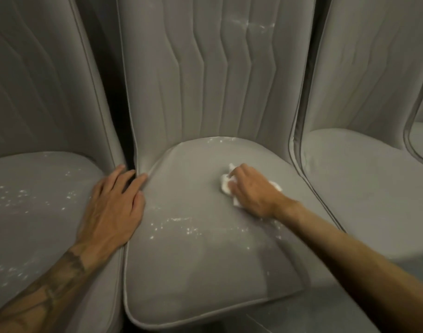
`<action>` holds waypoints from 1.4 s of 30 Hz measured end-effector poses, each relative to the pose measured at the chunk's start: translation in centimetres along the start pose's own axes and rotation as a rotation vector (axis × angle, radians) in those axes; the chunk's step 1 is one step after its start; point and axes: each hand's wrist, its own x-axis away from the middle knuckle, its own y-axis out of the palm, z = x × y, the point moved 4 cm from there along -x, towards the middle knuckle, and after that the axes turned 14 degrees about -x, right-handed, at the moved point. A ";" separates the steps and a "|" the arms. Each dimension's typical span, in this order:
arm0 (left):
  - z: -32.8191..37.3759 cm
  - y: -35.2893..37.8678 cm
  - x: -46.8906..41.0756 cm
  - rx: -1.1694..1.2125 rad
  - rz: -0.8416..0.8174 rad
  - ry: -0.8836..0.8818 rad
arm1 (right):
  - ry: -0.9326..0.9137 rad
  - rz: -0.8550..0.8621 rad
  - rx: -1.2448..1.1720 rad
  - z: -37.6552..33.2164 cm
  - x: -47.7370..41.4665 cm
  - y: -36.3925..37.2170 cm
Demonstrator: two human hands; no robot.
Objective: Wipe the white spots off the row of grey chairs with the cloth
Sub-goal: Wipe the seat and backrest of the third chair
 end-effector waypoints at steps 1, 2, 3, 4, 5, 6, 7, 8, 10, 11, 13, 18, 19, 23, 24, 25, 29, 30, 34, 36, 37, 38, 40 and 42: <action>0.0 0.0 0.0 -0.004 0.006 0.000 | 0.115 0.033 0.025 2.1 -0.4 -1.3; -0.1 0.1 -0.1 -0.006 0.011 0.002 | 0.217 0.076 0.051 3.5 -0.6 -2.2; -0.1 0.1 -0.1 -0.008 0.014 0.004 | 0.284 0.118 0.074 4.0 -0.5 -2.3; -0.1 0.1 -0.1 -0.009 0.016 0.006 | 0.301 0.147 0.089 3.5 -0.2 -1.8; -0.1 0.2 -0.1 -0.010 0.019 0.006 | 0.275 0.163 0.073 2.3 0.3 -0.8; -0.1 0.2 -0.1 -0.010 0.021 0.005 | 0.213 0.154 0.031 0.8 1.1 0.3; -0.1 0.2 -0.1 -0.010 0.022 0.006 | 0.122 0.117 -0.019 -0.7 2.0 1.1; 0.0 0.2 -0.1 -0.009 0.025 0.008 | 0.041 0.042 -0.069 -1.8 3.0 1.4; -0.1 0.2 -0.1 -0.008 0.034 0.010 | -0.043 -0.085 -0.105 -1.6 3.9 0.1; 0.0 0.2 -0.1 -0.009 0.039 0.013 | -0.035 -0.097 -0.081 -0.4 4.0 -1.1; 0.1 0.0 0.0 -0.011 0.049 0.015 | 0.072 -0.036 -0.023 2.7 3.5 -3.4; 0.2 -0.4 0.0 0.003 0.077 0.009 | 0.183 0.098 0.012 2.6 4.3 -1.4; 0.3 -0.4 0.0 0.001 0.076 0.012 | 0.106 0.083 -0.032 1.5 5.2 -0.5; 0.3 -0.3 0.0 0.007 0.068 0.017 | 0.071 0.004 -0.016 2.9 6.1 -2.7; 0.3 -0.3 0.1 0.004 0.068 0.017 | 0.169 0.035 0.012 4.5 5.7 -3.9; 0.3 -0.3 0.1 0.001 0.072 0.016 | 0.273 0.083 0.029 5.9 5.5 -4.8; 0.2 -0.1 -0.1 0.003 0.091 0.019 | 0.330 0.199 0.064 3.9 7.5 -2.4; 0.2 0.0 -0.1 0.003 0.095 0.022 | 0.259 0.177 0.009 2.2 8.5 -1.0; 0.1 0.1 -0.1 0.010 0.092 0.031 | 0.133 0.089 0.036 1.6 9.8 -1.7; 0.1 0.1 -0.1 0.016 0.084 0.026 | 0.280 0.136 0.111 3.8 9.6 -3.7; 0.1 0.1 -0.1 0.019 0.083 0.024 | 0.366 0.202 0.134 4.1 9.9 -4.5; 0.1 0.1 -0.1 0.019 0.085 0.023 | 0.425 0.271 0.144 3.6 10.5 -4.6; 0.1 0.1 -0.1 0.018 0.092 0.024 | 0.311 0.329 0.125 0.3 11.8 -2.2; 0.1 0.1 -0.1 0.015 0.091 0.030 | 0.182 0.237 0.047 -2.7 13.2 0.6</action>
